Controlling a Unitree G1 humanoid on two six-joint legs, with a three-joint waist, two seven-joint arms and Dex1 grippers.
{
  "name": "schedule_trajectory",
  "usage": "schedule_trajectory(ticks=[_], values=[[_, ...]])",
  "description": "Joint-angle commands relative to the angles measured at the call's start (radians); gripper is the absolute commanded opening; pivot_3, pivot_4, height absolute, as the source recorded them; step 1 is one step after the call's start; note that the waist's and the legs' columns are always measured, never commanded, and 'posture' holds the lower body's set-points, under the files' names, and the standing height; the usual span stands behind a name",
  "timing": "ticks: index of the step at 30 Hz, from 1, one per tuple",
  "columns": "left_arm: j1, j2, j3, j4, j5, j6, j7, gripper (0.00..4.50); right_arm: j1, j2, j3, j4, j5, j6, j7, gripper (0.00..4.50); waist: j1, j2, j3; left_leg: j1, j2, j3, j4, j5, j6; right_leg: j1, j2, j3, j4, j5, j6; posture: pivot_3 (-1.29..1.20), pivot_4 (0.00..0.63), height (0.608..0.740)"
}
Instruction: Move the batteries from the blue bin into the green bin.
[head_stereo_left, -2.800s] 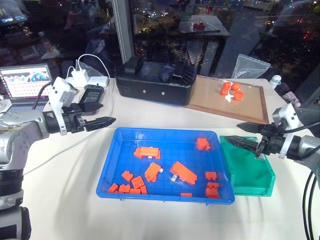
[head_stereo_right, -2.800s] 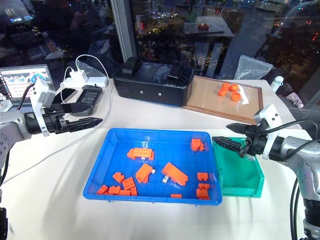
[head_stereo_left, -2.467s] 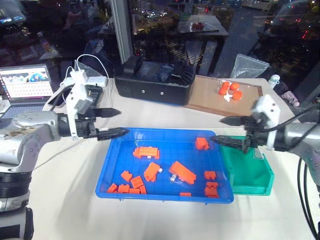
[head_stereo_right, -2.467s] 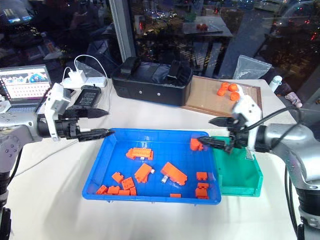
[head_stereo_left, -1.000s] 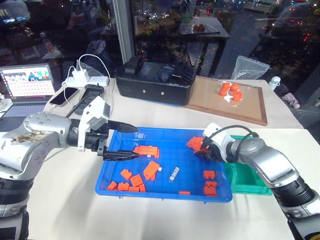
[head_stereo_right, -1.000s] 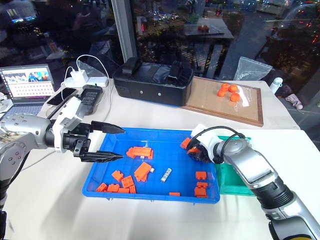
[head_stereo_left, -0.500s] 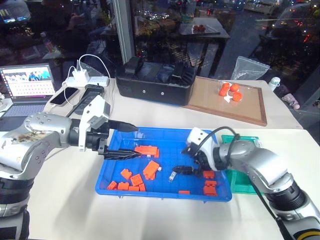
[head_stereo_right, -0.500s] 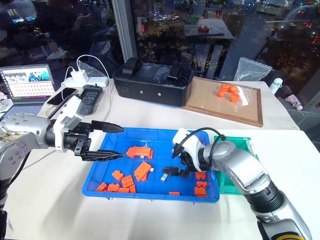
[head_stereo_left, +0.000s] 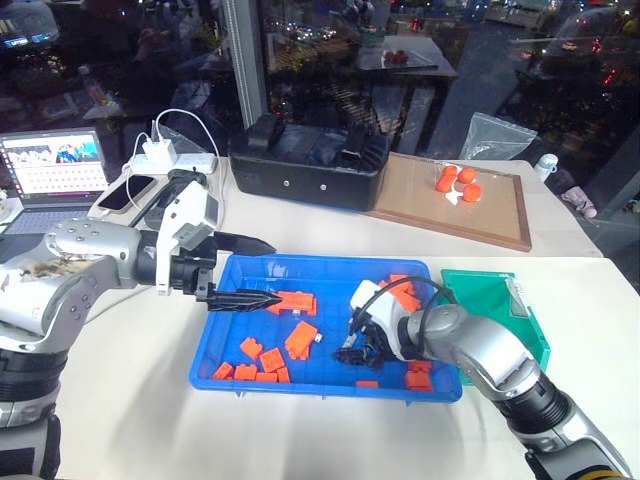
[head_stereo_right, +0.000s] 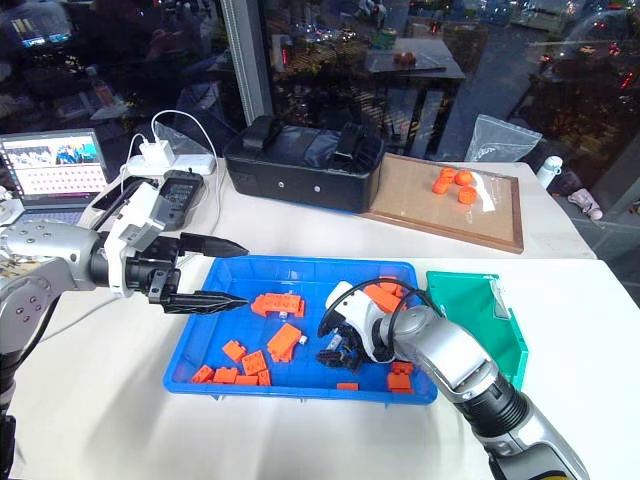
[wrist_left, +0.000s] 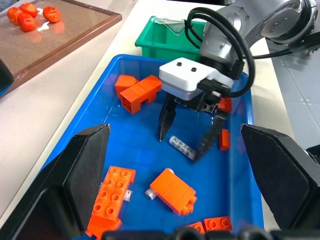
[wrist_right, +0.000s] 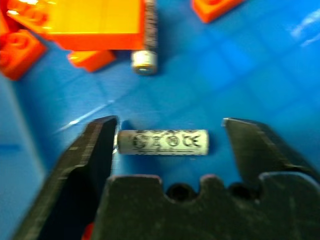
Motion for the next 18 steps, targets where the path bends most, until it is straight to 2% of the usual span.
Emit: schedule_trajectory(ticks=[1, 3, 6, 10, 13, 16, 18], values=[[-0.028, -0.001, 0.006, 0.003, 0.004, -0.022, -0.013, 4.5, -0.023, -0.055, -0.039, -0.033, 0.001, -0.02, 0.038, 2.47, 0.001, 0.0, 0.0, 0.0, 0.0, 0.0, 0.0, 0.0, 0.0, 0.0, 0.0, 0.0, 0.0, 0.0, 0.0, 0.0, 0.15, 0.735], [-0.036, -0.009, 0.0, 0.012, 0.008, -0.029, -0.018, 4.5, -0.043, -0.077, -0.101, -0.046, 0.031, -0.042, 0.077, 2.47, 0.002, 0.0, 0.0, 0.0, 0.0, 0.0, 0.0, 0.0, 0.0, 0.0, 0.0, 0.0, 0.0, 0.0, 0.0, 0.0, 0.15, 0.735], [-0.062, -0.04, -0.011, 0.045, 0.029, -0.059, -0.007, 4.5, -0.052, -0.099, -0.269, -0.042, 0.106, -0.067, 0.128, 2.47, 0.002, 0.0, 0.0, 0.0, 0.0, 0.0, 0.0, 0.0, 0.0, 0.0, 0.0, 0.0, 0.0, 0.0, 0.0, 0.0, 0.15, 0.735], [-0.098, -0.08, -0.032, 0.076, 0.035, -0.068, -0.015, 4.5, -0.017, -0.258, -0.465, -0.014, 0.109, -0.175, 0.21, 2.47, 0.016, 0.0, 0.0, -0.001, -0.001, 0.0, 0.0, 0.0, 0.0, 0.0, 0.0, 0.0, 0.0, 0.0, 0.0, 0.0, 0.15, 0.735], [-0.119, -0.108, -0.058, 0.102, 0.049, -0.083, -0.029, 4.5, 0.074, -0.45, -0.601, 0.028, 0.087, -0.21, 0.287, 2.47, 0.022, 0.0, 0.0, -0.002, -0.001, 0.0, 0.0, 0.0, 0.0, 0.001, 0.0, 0.0, -0.002, 0.0, 0.0, 0.0, 0.15, 0.735], [-0.141, -0.134, -0.083, 0.133, 0.07, -0.106, -0.048, 4.5, 0.191, -0.584, -0.691, 0.074, 0.054, -0.291, 0.365, 2.47, 0.02, 0.001, 0.0, -0.002, -0.001, 0.0, 0.0, 0.0, 0.0, 0.001, 0.0, 0.0, -0.003, 0.0, 0.0, 0.0, 0.15, 0.735], [-0.154, -0.148, -0.095, 0.151, 0.083, -0.118, -0.058, 4.5, 0.247, -0.62, -0.721, 0.09, 0.052, -0.324, 0.397, 2.47, 0.014, 0.001, 0.0, -0.002, -0.001, 0.0, 0.0, 0.0, 0.0, 0.001, 0.001, 0.0, -0.002, 0.0, 0.0, 0.0, 0.15, 0.735]])
